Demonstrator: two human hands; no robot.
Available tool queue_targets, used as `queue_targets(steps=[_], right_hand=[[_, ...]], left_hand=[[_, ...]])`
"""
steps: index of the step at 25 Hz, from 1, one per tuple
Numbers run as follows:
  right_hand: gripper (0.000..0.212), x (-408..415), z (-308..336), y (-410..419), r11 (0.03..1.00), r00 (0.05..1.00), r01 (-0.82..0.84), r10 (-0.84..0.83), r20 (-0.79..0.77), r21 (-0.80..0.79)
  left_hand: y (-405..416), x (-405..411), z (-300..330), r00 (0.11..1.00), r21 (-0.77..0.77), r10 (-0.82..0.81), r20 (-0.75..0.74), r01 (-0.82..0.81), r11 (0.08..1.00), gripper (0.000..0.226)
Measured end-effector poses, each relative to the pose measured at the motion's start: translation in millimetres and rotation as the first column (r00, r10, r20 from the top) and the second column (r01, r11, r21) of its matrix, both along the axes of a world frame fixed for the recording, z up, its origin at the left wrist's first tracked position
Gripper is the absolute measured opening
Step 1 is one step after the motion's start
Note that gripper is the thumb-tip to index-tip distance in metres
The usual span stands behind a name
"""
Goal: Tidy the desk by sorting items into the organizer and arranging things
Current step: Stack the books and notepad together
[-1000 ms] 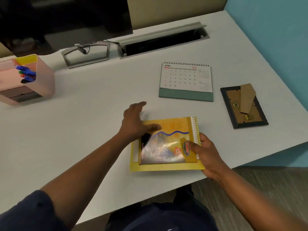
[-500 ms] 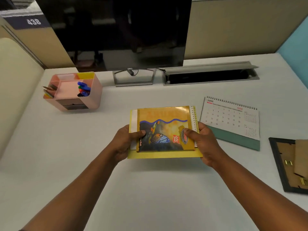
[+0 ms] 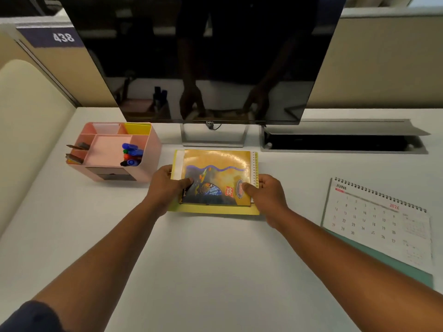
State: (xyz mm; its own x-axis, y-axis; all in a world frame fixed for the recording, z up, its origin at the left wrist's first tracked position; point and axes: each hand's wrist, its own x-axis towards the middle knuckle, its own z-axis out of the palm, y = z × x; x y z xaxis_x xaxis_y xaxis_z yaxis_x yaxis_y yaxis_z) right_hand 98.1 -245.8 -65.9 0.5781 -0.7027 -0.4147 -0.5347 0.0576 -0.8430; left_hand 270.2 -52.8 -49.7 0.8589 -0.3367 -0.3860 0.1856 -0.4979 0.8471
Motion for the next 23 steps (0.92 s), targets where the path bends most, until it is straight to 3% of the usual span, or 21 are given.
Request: queue_targets(steps=[9,13,19,23], right_hand=[[0.034,53,-28,-18,0.943,0.974,-0.098,0.024,-0.226,-0.318],[0.039,56,-27,-17,0.93,0.959,-0.124,0.023,-0.283,-0.345],[0.044,59,-24,-17,0.942,0.962,-0.099,0.008,-0.272,-0.321],[0.054,52,-19,-11,0.931,0.97,-0.108,0.022,-0.243,-0.349]], left_hand=[[-28,18,-25,0.95,0.206,0.044,0.31,-0.112,0.972,0.058],[-30,17,-25,0.927,0.259,0.013,0.375,-0.119,0.959,0.043],[-29,18,-31,0.934,0.252,0.032,0.355,-0.128,0.959,0.06],[-27,9,-37,0.858,0.295,-0.114,0.5,-0.046,0.954,0.051]])
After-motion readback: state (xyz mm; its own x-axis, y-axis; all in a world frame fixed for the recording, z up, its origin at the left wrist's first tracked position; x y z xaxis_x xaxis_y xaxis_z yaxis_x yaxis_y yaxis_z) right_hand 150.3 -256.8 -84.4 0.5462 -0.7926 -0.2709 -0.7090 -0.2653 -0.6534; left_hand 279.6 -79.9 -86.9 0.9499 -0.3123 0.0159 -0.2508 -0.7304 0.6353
